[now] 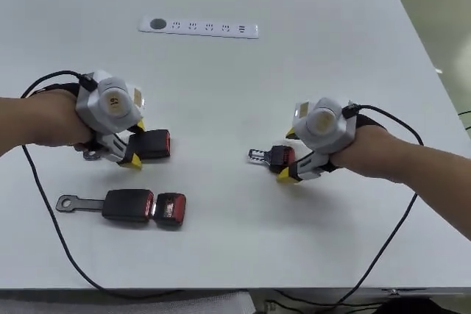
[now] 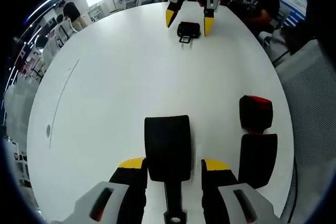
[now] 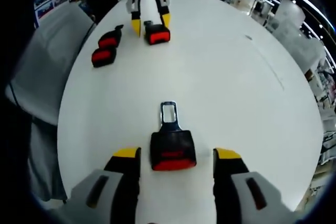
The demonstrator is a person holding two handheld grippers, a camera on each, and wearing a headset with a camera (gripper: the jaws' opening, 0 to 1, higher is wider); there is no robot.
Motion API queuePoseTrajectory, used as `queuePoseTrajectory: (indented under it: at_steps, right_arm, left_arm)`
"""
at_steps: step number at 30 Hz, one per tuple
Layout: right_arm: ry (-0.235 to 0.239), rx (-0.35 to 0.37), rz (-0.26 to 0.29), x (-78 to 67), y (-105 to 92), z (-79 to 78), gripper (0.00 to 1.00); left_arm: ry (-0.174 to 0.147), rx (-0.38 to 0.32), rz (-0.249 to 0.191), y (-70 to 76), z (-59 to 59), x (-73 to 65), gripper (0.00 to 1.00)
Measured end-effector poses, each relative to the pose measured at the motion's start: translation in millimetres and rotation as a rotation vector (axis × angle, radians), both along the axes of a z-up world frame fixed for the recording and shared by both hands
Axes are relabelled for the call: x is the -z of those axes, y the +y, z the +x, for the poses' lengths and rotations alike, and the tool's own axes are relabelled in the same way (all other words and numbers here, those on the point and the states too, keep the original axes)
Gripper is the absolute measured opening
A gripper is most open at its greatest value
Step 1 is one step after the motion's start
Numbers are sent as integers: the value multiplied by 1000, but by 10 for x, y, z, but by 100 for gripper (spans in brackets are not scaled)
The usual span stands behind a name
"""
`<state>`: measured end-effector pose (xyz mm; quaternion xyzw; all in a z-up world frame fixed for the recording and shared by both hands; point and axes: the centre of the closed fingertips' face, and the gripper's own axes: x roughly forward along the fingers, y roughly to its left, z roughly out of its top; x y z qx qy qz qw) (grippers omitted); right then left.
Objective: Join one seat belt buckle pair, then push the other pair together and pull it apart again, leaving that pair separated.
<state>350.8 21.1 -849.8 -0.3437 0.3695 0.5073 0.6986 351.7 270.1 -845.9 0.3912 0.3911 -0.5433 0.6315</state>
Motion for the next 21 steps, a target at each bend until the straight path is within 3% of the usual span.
queuePoseTrajectory:
  at_steps: [2, 4, 6, 10, 12, 15, 17, 21]
  right_arm:
    - [11, 74, 64, -74, 23, -36, 58]
    - [-32, 92, 106, -172, 52, -55, 60]
    - [-33, 125, 137, -235, 71, -148, 63]
    - [-55, 123, 167, -336, 149, -375, 70]
    - [-48, 128, 178, -371, 188, -490, 74]
    - [-34, 138, 218, -428, 264, -686, 78]
    - [-31, 154, 224, -461, 258, -770, 80]
    - [-65, 187, 250, -583, 214, -811, 87]
  left_arm:
    - [-28, -31, -33, 14, 12, -101, 42]
    - [-56, -59, -56, 33, 20, -175, 44]
    - [-68, -91, -88, 50, -50, -256, 45]
    - [-118, -130, -139, 93, -266, -427, 50]
    - [-112, -156, -178, 105, -417, -499, 51]
    - [-131, -162, -184, 171, -599, -559, 55]
    - [-128, -223, -214, 215, -702, -611, 58]
    - [-137, -270, -251, 279, -862, -693, 63]
